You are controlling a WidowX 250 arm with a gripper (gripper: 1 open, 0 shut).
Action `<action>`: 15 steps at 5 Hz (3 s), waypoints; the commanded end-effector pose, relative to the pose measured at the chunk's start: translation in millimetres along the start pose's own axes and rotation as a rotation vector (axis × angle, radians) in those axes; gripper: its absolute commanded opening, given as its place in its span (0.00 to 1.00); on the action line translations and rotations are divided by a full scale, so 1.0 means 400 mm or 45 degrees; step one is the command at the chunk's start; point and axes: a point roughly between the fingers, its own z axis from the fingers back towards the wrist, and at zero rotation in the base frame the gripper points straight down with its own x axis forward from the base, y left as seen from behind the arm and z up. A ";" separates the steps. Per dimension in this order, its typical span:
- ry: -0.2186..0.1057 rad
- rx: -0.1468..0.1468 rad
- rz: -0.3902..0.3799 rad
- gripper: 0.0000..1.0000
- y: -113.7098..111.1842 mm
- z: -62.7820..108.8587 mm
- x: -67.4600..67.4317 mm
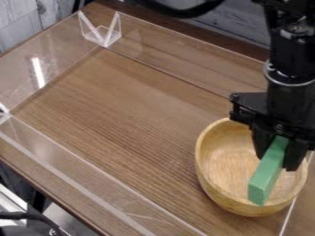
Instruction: Put the green block in the brown bowl
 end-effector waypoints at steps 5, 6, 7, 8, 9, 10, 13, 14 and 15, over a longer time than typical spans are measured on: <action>-0.050 -0.023 0.023 0.00 0.027 0.015 0.038; -0.049 -0.024 0.028 0.00 0.033 0.011 0.040; -0.048 -0.024 0.032 0.00 0.037 0.007 0.043; -0.047 -0.025 0.035 0.00 0.041 0.003 0.045; -0.046 -0.025 0.038 0.00 0.046 -0.001 0.048; -0.046 -0.026 0.040 0.00 0.050 -0.005 0.050; -0.044 -0.027 0.045 0.00 0.062 -0.011 0.058; -0.044 -0.028 0.045 1.00 0.065 -0.013 0.060; -0.044 -0.029 0.045 0.00 0.067 -0.015 0.063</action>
